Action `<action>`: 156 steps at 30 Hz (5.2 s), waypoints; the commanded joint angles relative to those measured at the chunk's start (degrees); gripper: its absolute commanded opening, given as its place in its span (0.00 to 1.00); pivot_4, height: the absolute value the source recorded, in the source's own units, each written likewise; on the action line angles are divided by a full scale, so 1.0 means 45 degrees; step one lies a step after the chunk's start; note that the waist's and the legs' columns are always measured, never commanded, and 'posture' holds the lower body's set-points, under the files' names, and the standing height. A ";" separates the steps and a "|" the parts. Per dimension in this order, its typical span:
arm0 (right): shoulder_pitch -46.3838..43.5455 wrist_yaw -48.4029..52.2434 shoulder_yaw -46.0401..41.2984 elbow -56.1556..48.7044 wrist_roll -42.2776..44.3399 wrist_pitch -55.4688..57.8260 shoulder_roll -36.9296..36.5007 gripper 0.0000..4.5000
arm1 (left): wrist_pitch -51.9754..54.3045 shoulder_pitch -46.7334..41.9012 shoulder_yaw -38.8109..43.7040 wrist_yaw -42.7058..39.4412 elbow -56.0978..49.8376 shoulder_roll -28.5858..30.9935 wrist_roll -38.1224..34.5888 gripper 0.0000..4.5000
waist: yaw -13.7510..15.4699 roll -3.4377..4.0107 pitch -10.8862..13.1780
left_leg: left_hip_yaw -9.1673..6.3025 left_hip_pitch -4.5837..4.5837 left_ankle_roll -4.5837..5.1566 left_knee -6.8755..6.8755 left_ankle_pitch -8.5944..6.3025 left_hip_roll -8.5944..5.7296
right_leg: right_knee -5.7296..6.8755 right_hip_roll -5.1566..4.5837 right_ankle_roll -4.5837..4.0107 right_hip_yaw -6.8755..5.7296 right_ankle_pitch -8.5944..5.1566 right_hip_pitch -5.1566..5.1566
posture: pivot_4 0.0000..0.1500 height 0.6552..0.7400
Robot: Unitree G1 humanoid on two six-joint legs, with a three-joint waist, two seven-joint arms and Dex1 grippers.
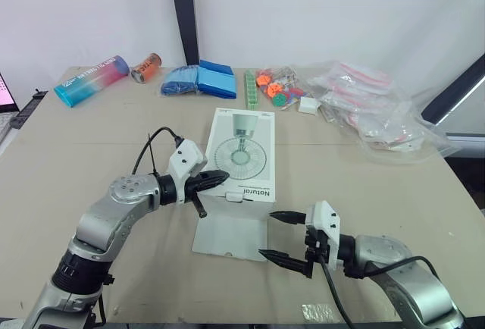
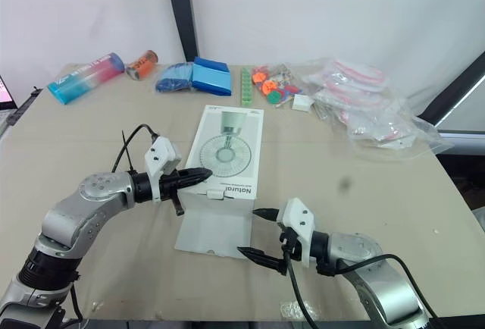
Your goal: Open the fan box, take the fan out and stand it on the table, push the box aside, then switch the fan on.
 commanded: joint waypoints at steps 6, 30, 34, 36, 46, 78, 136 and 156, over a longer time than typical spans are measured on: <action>-0.0669 -0.0189 0.0175 0.0322 -0.0494 -0.0570 0.0298 1.00 | 0.0125 0.0182 -0.0132 0.0007 0.0201 0.0010 0.0112 0.01 | 0.0002 0.0000 0.0000 | -0.0001 0.0000 0.0000 -0.0001 0.0000 -0.0001 | 0.0000 0.0000 -0.0001 0.0000 -0.0001 0.0000 | 1.00 1.00; -0.0607 -0.0120 -0.0214 -0.1015 0.1163 0.1043 0.0565 1.00 | 0.0116 0.0072 -0.0133 0.0126 0.0290 -0.0095 0.0210 0.01 | -0.0007 0.0001 0.0001 | -0.0002 0.0001 0.0000 -0.0003 0.0000 0.0003 | 0.0000 0.0002 -0.0003 0.0000 -0.0001 -0.0002 | 1.00 1.00; -0.0536 -0.0139 -0.0325 -0.1148 0.1307 0.1143 0.0534 1.00 | 0.0101 0.0038 -0.0122 0.0122 0.0339 -0.0140 0.0243 0.01 | -0.0007 0.0001 0.0000 | -0.0002 0.0002 0.0000 -0.0003 0.0000 0.0002 | 0.0000 0.0001 -0.0003 0.0000 -0.0001 -0.0001 | 1.00 1.00; -0.0686 -0.0151 -0.0278 -0.1032 0.1305 0.1202 0.0560 1.00 | 0.0103 0.0027 -0.0114 0.0127 0.0336 -0.0164 0.0243 0.01 | -0.0006 0.0001 0.0000 | -0.0003 0.0002 -0.0001 -0.0003 0.0000 0.0002 | 0.0000 0.0002 -0.0002 0.0000 -0.0001 -0.0001 | 1.00 1.00; -0.0947 -0.0025 0.0514 -0.0453 0.0667 0.1372 0.0429 1.00 | 0.0169 -0.0022 -0.0061 0.0140 0.0318 -0.0297 0.0256 0.01 | -0.0004 0.0001 0.0000 | -0.0002 0.0004 -0.0001 -0.0002 0.0001 0.0001 | 0.0001 0.0002 -0.0002 -0.0001 -0.0001 0.0001 | 1.00 1.00; -0.1427 0.0001 0.1347 -0.0893 0.1080 0.2252 0.0713 1.00 | 0.0328 -0.0193 -0.0171 0.0038 0.0412 -0.0455 0.0313 0.01 | 0.0013 0.0002 0.0004 | -0.0019 -0.0011 0.0002 -0.0003 -0.0002 -0.0009 | -0.0014 -0.0013 0.0007 -0.0015 -0.0006 0.0000 | 1.00 1.00; -0.5450 -0.2854 0.1481 0.0992 -0.1727 0.1957 0.0644 0.01 | -0.0670 -0.0561 0.1051 -0.1638 -0.0155 0.0918 -0.1500 0.00 | -0.0003 -0.0045 0.0045 | -0.0022 -0.0076 -0.0002 0.0002 0.0002 -0.0009 | -0.0013 -0.0010 -0.0090 -0.0021 0.0056 -0.0065 | 1.00 1.00; -0.6058 -0.1018 0.1782 -0.0756 -0.0671 0.2651 0.0313 0.01 | -0.0583 -0.0041 -0.0375 -0.0623 0.0888 0.0101 0.0218 0.00 | -0.0002 -0.0026 0.0026 | -0.0024 -0.0062 0.0000 0.0002 0.0001 -0.0010 | -0.0013 -0.0012 -0.0091 -0.0022 0.0057 -0.0049 | 1.00 1.00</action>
